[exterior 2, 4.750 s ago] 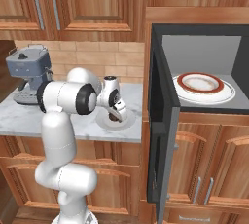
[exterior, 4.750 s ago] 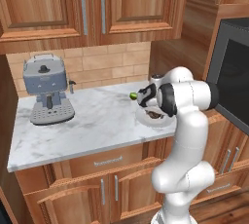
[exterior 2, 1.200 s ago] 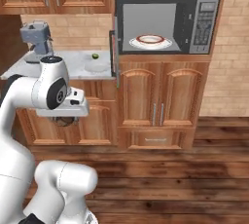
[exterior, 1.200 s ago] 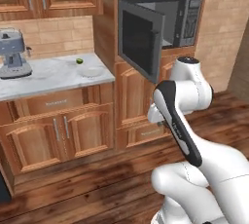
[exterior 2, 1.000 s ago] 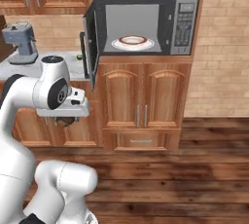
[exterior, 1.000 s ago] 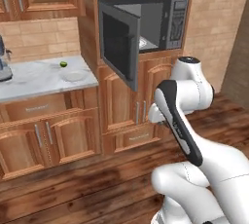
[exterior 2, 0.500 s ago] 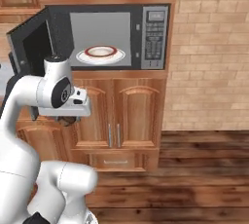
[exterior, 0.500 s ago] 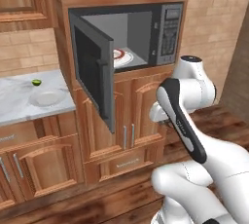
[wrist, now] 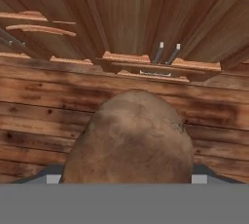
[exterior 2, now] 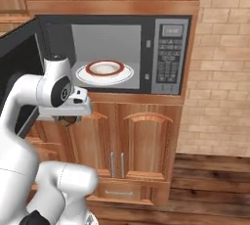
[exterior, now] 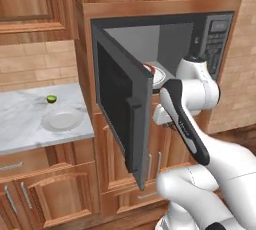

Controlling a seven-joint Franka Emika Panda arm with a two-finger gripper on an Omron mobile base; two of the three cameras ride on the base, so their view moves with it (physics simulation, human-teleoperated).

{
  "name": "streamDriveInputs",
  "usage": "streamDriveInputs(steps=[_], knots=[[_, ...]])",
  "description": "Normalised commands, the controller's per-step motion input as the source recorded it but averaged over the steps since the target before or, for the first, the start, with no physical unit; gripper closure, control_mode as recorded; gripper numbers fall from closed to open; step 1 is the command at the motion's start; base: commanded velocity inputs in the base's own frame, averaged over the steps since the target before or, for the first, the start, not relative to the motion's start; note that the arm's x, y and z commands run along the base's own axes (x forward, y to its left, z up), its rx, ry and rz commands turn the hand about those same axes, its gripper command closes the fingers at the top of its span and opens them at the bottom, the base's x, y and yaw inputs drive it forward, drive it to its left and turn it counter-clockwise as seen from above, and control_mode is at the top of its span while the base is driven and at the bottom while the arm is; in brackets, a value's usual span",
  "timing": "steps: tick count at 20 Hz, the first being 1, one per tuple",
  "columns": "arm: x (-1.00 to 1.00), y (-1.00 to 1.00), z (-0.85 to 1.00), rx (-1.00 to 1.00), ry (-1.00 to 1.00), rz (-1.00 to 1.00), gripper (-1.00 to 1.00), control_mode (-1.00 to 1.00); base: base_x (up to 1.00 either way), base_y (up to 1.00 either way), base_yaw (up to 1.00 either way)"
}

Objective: Pick the potato from the counter and place it in the microwave.

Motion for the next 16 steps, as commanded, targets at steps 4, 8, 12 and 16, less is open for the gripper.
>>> streamDriveInputs(steps=[4,8,12,16], knots=[[0.00,0.00,0.00,0.00,0.00,0.00,1.00,1.00,0.74,-0.31,0.17],[0.00,0.00,0.00,0.00,0.00,0.00,1.00,1.00,0.58,-0.29,0.10],[0.00,0.00,0.00,0.00,0.00,0.00,1.00,1.00,0.59,-0.17,0.06],[0.00,0.00,0.00,0.00,0.00,0.00,1.00,1.00,0.01,-0.08,0.03]])
